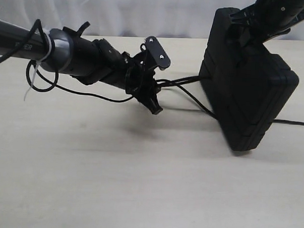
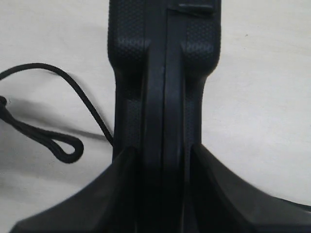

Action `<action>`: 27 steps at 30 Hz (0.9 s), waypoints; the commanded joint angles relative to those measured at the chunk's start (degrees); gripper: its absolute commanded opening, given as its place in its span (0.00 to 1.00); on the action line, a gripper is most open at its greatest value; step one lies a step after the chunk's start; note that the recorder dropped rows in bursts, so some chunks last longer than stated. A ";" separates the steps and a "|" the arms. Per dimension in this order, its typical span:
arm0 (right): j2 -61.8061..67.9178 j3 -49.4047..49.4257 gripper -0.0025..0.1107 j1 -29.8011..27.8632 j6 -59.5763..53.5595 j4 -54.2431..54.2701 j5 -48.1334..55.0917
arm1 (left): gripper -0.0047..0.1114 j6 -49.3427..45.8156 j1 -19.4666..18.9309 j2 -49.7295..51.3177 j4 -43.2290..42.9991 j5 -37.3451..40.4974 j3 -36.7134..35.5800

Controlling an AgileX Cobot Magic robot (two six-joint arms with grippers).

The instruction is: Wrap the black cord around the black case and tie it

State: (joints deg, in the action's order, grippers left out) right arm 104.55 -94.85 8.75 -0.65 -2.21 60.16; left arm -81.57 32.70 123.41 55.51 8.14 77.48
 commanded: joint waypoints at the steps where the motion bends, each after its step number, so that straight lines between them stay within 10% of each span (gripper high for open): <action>1: -0.29 -0.40 0.32 0.05 -0.41 -0.36 -0.16 | 0.04 0.60 1.10 -1.91 1.22 -8.78 0.05; 17: -0.29 -0.40 0.32 0.05 -0.80 1.49 -0.16 | 0.04 -1.03 6.31 -2.17 0.77 -12.96 6.66; 27: -0.29 -0.40 0.32 0.05 -1.06 1.49 -0.08 | 0.04 -29.40 8.72 -1.53 7.63 -33.67 6.66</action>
State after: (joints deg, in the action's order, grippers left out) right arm 104.55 -94.85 8.75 -1.07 -0.57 60.16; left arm -101.84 40.16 121.89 60.68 -20.82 83.70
